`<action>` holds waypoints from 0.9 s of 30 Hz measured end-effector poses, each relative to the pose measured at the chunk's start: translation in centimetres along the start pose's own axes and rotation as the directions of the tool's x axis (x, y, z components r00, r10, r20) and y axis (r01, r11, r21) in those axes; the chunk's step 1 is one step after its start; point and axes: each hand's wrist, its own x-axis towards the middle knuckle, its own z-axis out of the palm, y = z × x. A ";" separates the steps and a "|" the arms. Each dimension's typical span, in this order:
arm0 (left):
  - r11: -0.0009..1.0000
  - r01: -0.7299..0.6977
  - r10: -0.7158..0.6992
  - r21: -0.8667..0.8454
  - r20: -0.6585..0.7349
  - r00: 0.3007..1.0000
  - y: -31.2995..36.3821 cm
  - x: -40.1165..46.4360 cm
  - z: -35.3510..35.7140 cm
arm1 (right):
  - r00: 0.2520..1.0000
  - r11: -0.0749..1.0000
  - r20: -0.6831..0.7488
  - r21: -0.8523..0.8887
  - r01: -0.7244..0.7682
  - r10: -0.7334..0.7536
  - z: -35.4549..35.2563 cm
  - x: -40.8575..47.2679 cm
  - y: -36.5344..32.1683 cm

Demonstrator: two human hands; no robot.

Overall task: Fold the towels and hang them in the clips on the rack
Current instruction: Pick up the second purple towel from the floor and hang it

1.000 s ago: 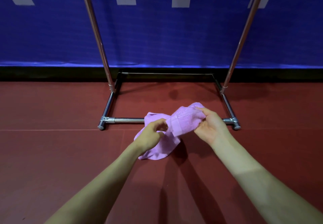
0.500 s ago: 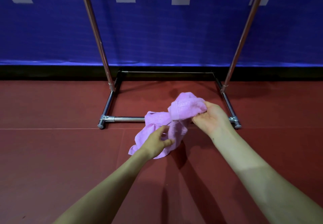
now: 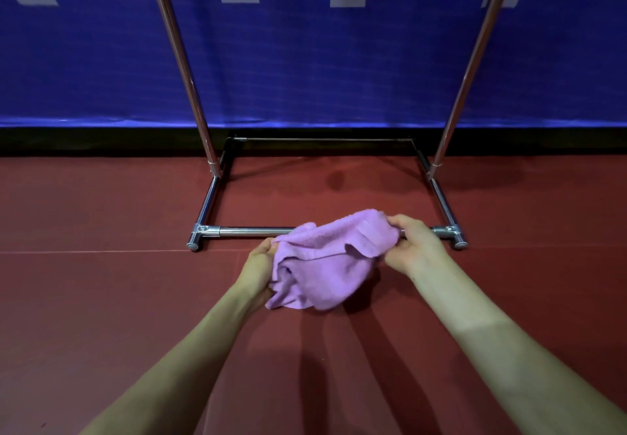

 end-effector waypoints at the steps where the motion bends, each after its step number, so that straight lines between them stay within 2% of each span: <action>1: 0.999 -0.021 0.021 0.030 -0.025 0.999 0.0 0.3 -0.3 | 1.000 1.000 -0.014 0.003 0.020 -0.020 -0.3 0.3 0.2; 4: 0.986 -0.082 0.092 0.146 -0.062 0.994 0.5 1.0 -0.8 | 0.999 0.999 -0.017 -0.018 0.047 -0.047 -0.9 0.4 0.2; 6: 0.943 -0.179 0.184 0.280 0.008 0.983 0.9 1.2 -1.1 | 0.999 0.999 0.038 -0.019 0.039 -0.038 -1.2 0.0 0.1; 8: 0.846 -0.256 0.220 0.468 0.132 0.967 1.0 1.1 -1.7 | 0.994 0.999 0.099 0.028 0.047 -0.049 -1.6 0.1 0.1; 9: 0.721 -0.298 0.234 0.626 0.185 0.955 1.0 0.8 -1.9 | 0.990 0.998 0.123 0.022 0.065 -0.068 -1.8 0.3 0.1; 11: 0.341 -0.342 0.252 0.876 0.265 0.931 0.7 -0.1 -2.1 | 0.982 0.988 0.134 -0.061 0.140 -0.131 -1.9 0.8 0.6; 12: 0.151 -0.334 0.237 0.930 0.294 0.926 0.5 -0.6 -1.9 | 0.976 0.974 0.120 -0.114 0.197 -0.183 -1.9 0.9 0.8; 14: -0.162 -0.348 0.206 0.923 0.377 0.903 -0.1 -1.1 -1.6 | 0.944 0.921 0.082 -0.207 0.329 -0.319 -2.1 1.2 1.3; 15: -0.301 -0.379 0.206 0.875 0.447 0.870 -0.6 -0.9 -1.7 | 0.924 0.890 0.076 -0.249 0.381 -0.374 -2.1 1.3 1.4; 16: -0.410 -0.414 0.205 0.813 0.524 0.827 -0.8 -0.9 -1.6 | 0.909 0.866 0.083 -0.279 0.415 -0.409 -2.3 1.2 1.5; 18: -0.534 -0.398 0.200 0.746 0.569 0.798 -1.0 -1.4 -1.8 | 0.892 0.829 0.084 -0.339 0.444 -0.444 -2.7 1.2 1.5; 19: -0.529 -0.389 0.145 0.755 0.531 0.835 -1.2 -1.2 -2.1 | 0.884 0.799 0.072 -0.400 0.449 -0.462 -2.9 1.2 1.4; 21: -0.406 -0.346 0.092 0.846 0.414 0.905 -1.6 -0.9 -3.3 | 0.853 0.700 0.066 -0.540 0.467 -0.518 -3.4 1.4 1.5; 22: -0.277 -0.386 0.034 0.880 0.411 0.911 -1.7 -0.9 -4.0 | 0.832 0.652 0.081 -0.582 0.486 -0.548 -3.7 1.5 1.5; 23: -0.091 -0.442 0.025 0.893 0.445 0.895 -1.7 -0.8 -4.6 | 0.811 0.606 0.100 -0.613 0.507 -0.577 -4.0 1.5 1.6; 24: 0.142 -0.495 0.065 0.857 0.491 0.869 -1.6 -0.9 -4.9 | 0.796 0.571 0.121 -0.634 0.522 -0.593 -4.2 1.4 1.7; 26: 0.485 -0.402 0.090 0.777 0.412 0.907 -1.0 -1.4 -5.2 | 0.795 0.547 0.146 -0.652 0.526 -0.589 -4.6 1.4 1.6; 27: 0.587 -0.309 0.062 0.748 0.339 0.939 -0.6 -1.5 -5.1 | 0.802 0.554 0.151 -0.649 0.521 -0.578 -4.7 1.4 1.6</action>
